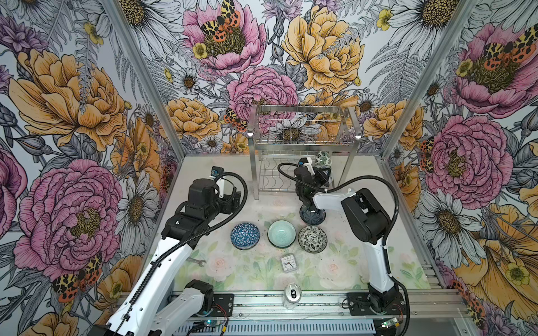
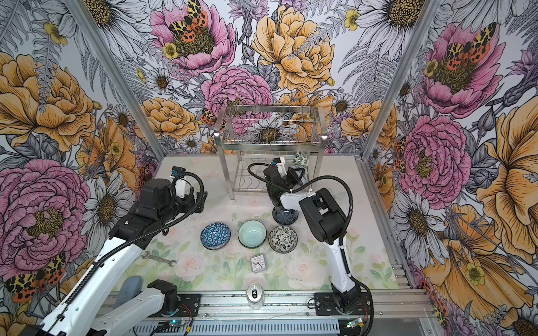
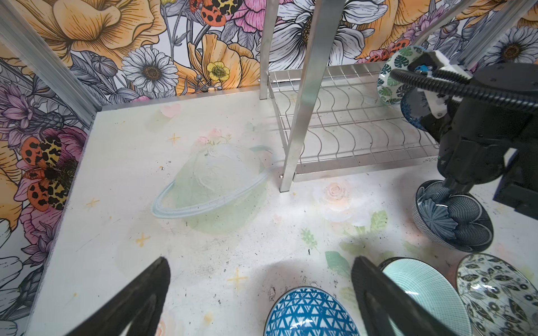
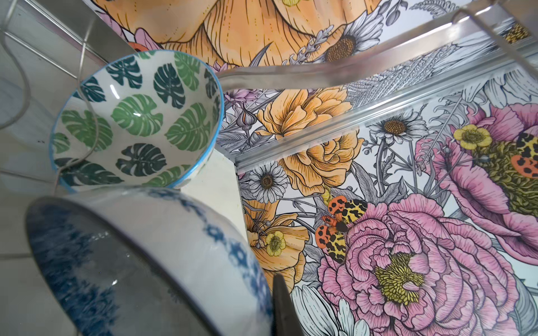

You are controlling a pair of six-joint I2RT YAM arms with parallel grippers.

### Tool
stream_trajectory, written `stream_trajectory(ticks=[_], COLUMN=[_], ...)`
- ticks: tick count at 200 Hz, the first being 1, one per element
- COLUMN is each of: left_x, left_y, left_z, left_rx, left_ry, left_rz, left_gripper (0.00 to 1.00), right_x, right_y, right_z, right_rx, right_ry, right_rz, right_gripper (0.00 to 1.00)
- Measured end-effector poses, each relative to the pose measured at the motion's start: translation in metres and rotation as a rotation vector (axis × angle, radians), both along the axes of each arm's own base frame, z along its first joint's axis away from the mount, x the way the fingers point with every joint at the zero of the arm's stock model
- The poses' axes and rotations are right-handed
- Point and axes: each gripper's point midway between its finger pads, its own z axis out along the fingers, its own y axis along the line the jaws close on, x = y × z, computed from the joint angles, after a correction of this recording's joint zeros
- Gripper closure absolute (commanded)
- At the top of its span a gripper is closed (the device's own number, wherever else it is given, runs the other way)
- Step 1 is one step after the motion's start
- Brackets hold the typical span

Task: Load the bowls into the dish rack
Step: 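Lower the blue floral bowl into the rack beside the green leaf bowl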

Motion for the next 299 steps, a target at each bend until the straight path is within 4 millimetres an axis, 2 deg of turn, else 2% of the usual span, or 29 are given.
stream_trajectory(ticks=[27, 92, 127, 184, 225, 259, 299], left_x=[-0.001, -0.002, -0.002, -0.003, -0.003, -0.003, -0.003], left_y=[0.0, 0.001, 0.001, 0.001, 0.001, 0.001, 0.001], left_z=[0.0, 0.001, 0.002, 0.003, 0.004, 0.004, 0.004], left_rx=[0.0, -0.002, -0.003, -0.005, -0.005, -0.005, -0.005], left_ry=[-0.001, -0.007, -0.009, -0.013, -0.015, -0.015, -0.015], left_rz=[0.0, 0.0, 0.0, 0.0, 0.0, 0.0, 0.0], left_gripper=[0.01, 0.01, 0.01, 0.01, 0.01, 0.01, 0.01], right_x=[0.001, 0.002, -0.002, -0.005, -0.008, -0.009, -0.012], right_y=[-0.006, -0.007, -0.005, 0.002, 0.012, 0.012, 0.011], right_z=[0.001, -0.005, -0.015, -0.02, -0.026, -0.026, -0.015], right_rx=[-0.005, -0.003, 0.021, 0.081, 0.098, 0.103, 0.121], right_ry=[-0.005, 0.012, 0.02, 0.008, 0.021, 0.026, 0.018], right_rz=[-0.024, -0.045, -0.046, -0.036, -0.012, -0.01, 0.0], right_gripper=[1.0, 1.0, 0.89, 0.84, 0.73, 0.66, 0.43])
